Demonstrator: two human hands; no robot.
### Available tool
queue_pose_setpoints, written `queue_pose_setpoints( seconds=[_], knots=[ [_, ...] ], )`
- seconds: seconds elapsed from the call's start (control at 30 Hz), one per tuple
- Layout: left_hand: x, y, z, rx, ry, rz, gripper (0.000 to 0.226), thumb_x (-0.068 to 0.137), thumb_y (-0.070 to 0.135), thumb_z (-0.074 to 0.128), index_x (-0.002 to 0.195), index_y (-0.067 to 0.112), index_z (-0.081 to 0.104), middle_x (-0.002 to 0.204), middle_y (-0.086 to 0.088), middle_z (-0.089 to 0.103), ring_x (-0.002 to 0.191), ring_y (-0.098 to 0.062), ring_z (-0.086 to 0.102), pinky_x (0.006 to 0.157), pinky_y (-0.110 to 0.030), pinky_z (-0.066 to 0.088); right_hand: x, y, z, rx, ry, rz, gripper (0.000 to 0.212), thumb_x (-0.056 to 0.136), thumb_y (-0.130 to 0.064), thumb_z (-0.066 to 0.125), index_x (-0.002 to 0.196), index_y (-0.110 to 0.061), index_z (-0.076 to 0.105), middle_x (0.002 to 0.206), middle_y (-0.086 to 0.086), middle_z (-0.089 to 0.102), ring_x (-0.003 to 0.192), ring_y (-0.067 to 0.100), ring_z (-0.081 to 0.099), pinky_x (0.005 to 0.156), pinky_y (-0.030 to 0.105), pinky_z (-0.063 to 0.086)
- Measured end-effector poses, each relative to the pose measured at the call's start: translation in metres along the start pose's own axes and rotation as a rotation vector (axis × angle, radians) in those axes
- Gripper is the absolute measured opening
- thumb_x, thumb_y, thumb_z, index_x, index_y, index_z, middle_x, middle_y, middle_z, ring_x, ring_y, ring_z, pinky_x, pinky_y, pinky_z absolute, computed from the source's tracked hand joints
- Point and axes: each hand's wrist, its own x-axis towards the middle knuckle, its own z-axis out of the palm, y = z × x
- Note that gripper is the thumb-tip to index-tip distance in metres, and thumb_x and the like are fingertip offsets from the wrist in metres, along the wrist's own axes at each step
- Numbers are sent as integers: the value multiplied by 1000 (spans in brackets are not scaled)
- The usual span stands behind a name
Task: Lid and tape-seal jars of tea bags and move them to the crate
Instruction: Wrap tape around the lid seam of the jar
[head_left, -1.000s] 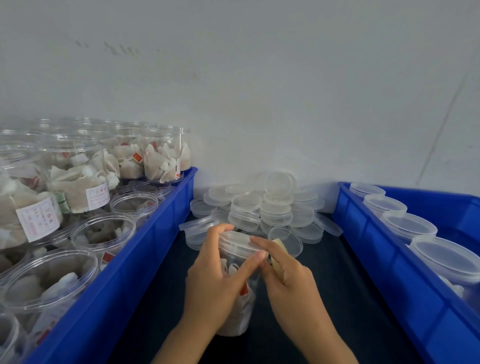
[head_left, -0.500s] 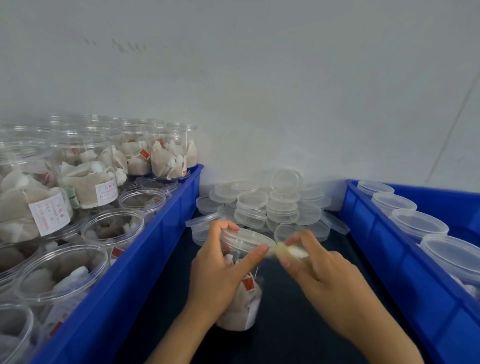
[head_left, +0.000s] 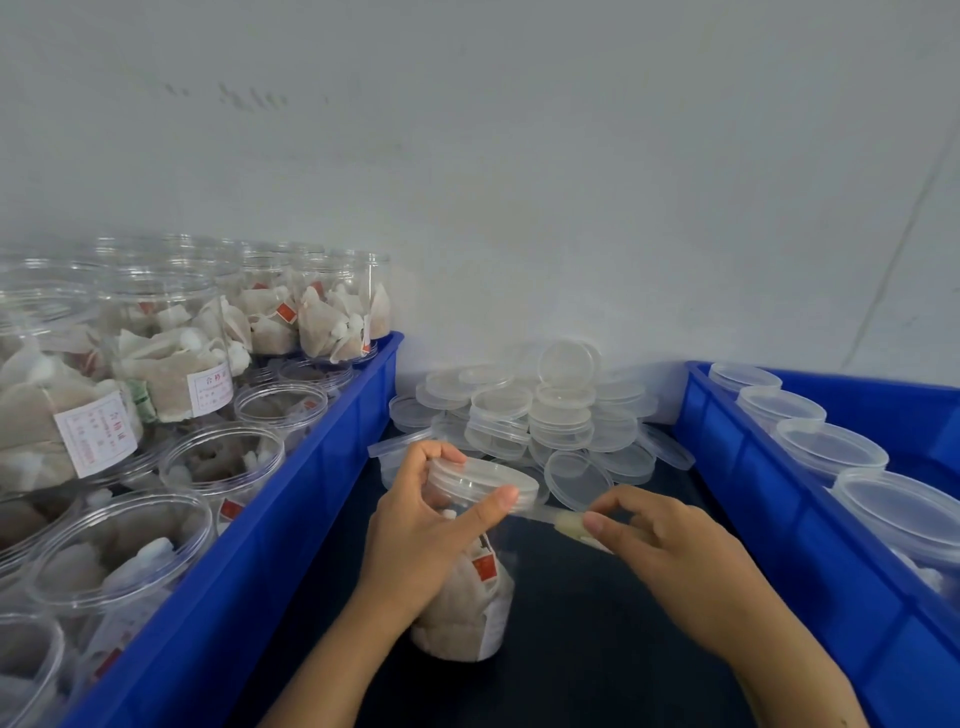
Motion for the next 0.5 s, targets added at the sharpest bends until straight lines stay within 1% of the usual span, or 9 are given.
queue_pose_setpoints(
  seconds=[0.1,0.17,0.2,0.27,0.33,0.4,0.43,0.5],
  knots=[
    [1,0,-3,-87,-38,-13,54,49,62,79,93,39,56,95,24,68,81,-1,69,64,-16,54,0,-1,2,-17,26,-26,24,92,-60,41,101,-44,57,86,-12,65,78,5,60,76,27,51],
    [1,-1,-3,-156,-67,-21,55,54,56,82,96,29,59,92,17,71,81,-2,70,65,-12,52,-1,-4,5,-25,52,-60,24,92,-58,41,105,-48,58,85,-16,65,78,2,60,76,24,51],
    [1,-2,-3,-188,-84,-32,53,56,55,84,95,28,60,93,13,72,82,-5,70,67,-13,52,-2,-6,7,-21,62,-80,25,92,-58,41,109,-51,58,84,-19,65,78,0,59,75,21,50],
    [1,-4,-3,-229,-116,-49,46,56,54,81,92,32,62,95,7,72,87,-10,70,71,-18,54,-3,-7,8,-18,87,-121,31,90,-59,40,117,-57,56,81,-27,64,80,-5,59,75,17,48],
    [0,-6,-4,-257,-136,-54,50,56,54,76,97,29,61,97,5,72,91,-13,70,76,-24,55,-4,-9,9,-26,109,-173,35,90,-60,40,124,-63,48,75,-36,62,79,-11,57,71,14,46],
    [0,-6,-6,-265,-177,-66,54,59,56,72,101,27,58,98,5,71,92,-14,70,78,-26,54,-5,-12,10,-40,98,-214,36,91,-57,41,124,-71,37,66,-43,57,72,-15,53,62,12,40],
    [0,-5,-7,-271,-213,-67,51,61,56,70,101,27,58,97,4,71,91,-15,69,78,-26,54,-5,-13,11,-48,89,-229,37,92,-55,42,123,-73,31,64,-43,55,68,-14,52,58,12,38],
    [0,-5,-10,-309,-282,-53,45,67,51,69,101,25,57,93,3,68,87,-15,67,78,-26,53,-5,-14,13,-59,88,-257,39,94,-52,43,122,-75,29,62,-32,58,65,-7,52,55,14,38]
  ],
)
